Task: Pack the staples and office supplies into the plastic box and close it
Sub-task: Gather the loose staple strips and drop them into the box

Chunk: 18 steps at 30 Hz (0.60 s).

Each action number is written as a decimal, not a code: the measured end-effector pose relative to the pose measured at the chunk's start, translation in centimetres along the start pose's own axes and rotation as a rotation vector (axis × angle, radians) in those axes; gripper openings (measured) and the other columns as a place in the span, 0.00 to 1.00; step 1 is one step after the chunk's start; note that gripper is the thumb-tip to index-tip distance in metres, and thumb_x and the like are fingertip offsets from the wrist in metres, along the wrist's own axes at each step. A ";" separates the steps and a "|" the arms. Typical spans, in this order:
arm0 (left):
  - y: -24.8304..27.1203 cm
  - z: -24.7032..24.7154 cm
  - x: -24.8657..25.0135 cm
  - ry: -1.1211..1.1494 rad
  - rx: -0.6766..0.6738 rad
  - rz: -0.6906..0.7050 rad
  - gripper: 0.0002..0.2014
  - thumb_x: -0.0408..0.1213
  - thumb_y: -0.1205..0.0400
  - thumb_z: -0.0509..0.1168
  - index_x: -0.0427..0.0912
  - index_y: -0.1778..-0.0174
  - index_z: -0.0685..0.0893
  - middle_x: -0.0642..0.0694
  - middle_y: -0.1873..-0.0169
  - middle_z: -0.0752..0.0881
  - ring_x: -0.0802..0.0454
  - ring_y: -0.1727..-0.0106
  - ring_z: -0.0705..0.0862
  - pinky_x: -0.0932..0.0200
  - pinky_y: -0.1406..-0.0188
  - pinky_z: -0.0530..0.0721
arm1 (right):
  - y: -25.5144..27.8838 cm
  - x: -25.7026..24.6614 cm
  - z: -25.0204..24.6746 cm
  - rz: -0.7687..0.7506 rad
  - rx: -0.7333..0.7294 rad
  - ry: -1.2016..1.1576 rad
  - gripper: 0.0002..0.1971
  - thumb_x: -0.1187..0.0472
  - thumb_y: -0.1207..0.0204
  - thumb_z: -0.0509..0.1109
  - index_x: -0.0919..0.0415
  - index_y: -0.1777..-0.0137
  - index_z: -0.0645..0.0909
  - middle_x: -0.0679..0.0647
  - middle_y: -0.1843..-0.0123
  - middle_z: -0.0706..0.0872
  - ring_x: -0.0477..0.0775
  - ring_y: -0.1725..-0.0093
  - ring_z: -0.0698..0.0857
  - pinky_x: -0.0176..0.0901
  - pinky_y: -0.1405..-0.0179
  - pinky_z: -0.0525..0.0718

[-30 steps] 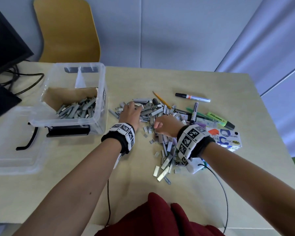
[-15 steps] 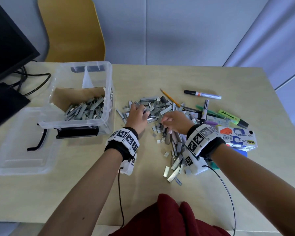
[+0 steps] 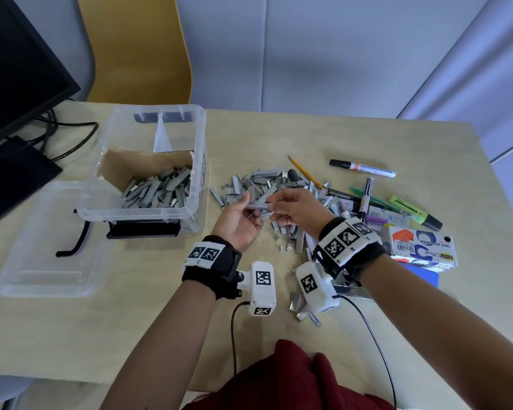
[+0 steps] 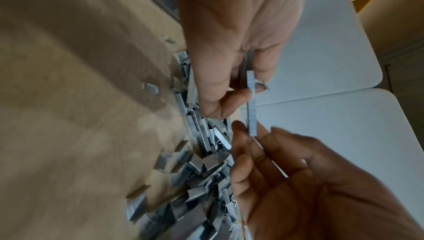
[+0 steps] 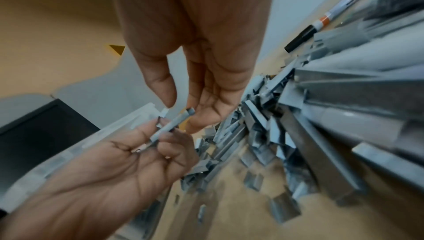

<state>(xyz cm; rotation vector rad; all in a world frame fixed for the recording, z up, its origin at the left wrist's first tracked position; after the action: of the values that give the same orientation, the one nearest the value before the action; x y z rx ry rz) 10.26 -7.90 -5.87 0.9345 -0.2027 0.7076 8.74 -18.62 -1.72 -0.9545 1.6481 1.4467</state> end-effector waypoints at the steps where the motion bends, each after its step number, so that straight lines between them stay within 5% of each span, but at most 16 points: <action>1: 0.0 -0.1 0.0 0.010 -0.002 -0.001 0.10 0.39 0.14 0.57 0.43 0.60 0.78 0.48 0.72 0.75 0.57 0.75 0.75 0.66 0.74 0.71 | 0.0 -0.2 0.1 -0.017 0.000 0.017 0.04 0.72 0.24 0.68 0.63 0.56 0.80 0.54 0.68 0.82 0.42 0.73 0.83 0.29 0.71 0.83; 5: 0.0 -0.1 0.4 0.103 -0.031 0.004 0.10 0.36 0.13 0.55 0.40 0.59 0.78 0.44 0.63 0.83 0.54 0.64 0.81 0.62 0.64 0.76 | 0.5 -0.8 0.7 -0.079 0.012 0.121 0.08 0.75 0.27 0.68 0.62 0.61 0.81 0.56 0.71 0.83 0.40 0.78 0.82 0.29 0.71 0.83; 8: -0.4 -0.4 1.1 0.119 -0.039 0.059 0.07 0.32 0.14 0.56 0.36 0.56 0.76 0.43 0.71 0.88 0.56 0.72 0.86 0.64 0.69 0.86 | 1.2 -1.0 0.3 -0.126 0.048 0.196 0.11 0.74 0.28 0.69 0.58 0.64 0.80 0.56 0.72 0.83 0.47 0.75 0.81 0.34 0.70 0.82; 13: 0.3 -0.3 1.3 -0.001 -0.110 0.120 0.11 0.26 0.14 0.52 0.40 0.52 0.79 0.49 0.75 0.84 0.61 0.76 0.80 0.70 0.75 0.80 | 2.5 -1.4 -1.7 -0.181 0.159 0.149 0.12 0.76 0.28 0.68 0.57 0.64 0.80 0.57 0.71 0.83 0.48 0.74 0.81 0.39 0.67 0.83; 16: 0.7 -0.5 0.9 0.049 -0.137 0.089 0.13 0.25 0.16 0.53 0.42 0.47 0.81 0.46 0.68 0.84 0.56 0.68 0.81 0.65 0.70 0.83 | 2.8 -2.1 -2.3 -0.249 0.255 0.135 0.13 0.76 0.30 0.69 0.56 0.65 0.80 0.61 0.68 0.84 0.55 0.69 0.82 0.51 0.61 0.84; 18: 0.9 -0.8 0.4 0.117 -0.106 0.060 0.08 0.32 0.16 0.56 0.38 0.51 0.81 0.42 0.62 0.81 0.52 0.62 0.80 0.61 0.65 0.85 | 3.1 -2.5 -1.7 -0.309 0.284 0.149 0.13 0.75 0.30 0.70 0.55 0.66 0.80 0.58 0.66 0.84 0.56 0.66 0.82 0.50 0.60 0.84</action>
<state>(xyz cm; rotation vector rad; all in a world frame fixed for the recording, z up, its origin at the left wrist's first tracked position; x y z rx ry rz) 9.91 -6.72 -5.61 0.7865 -0.1636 0.7968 7.04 -19.87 2.07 -1.1148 1.6696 0.9284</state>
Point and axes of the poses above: each hand's wrist, its own y-axis away from the middle knuckle, its own z-axis out of the palm, x = y × z, the point moved 9 cm from there along -y, towards the middle knuckle
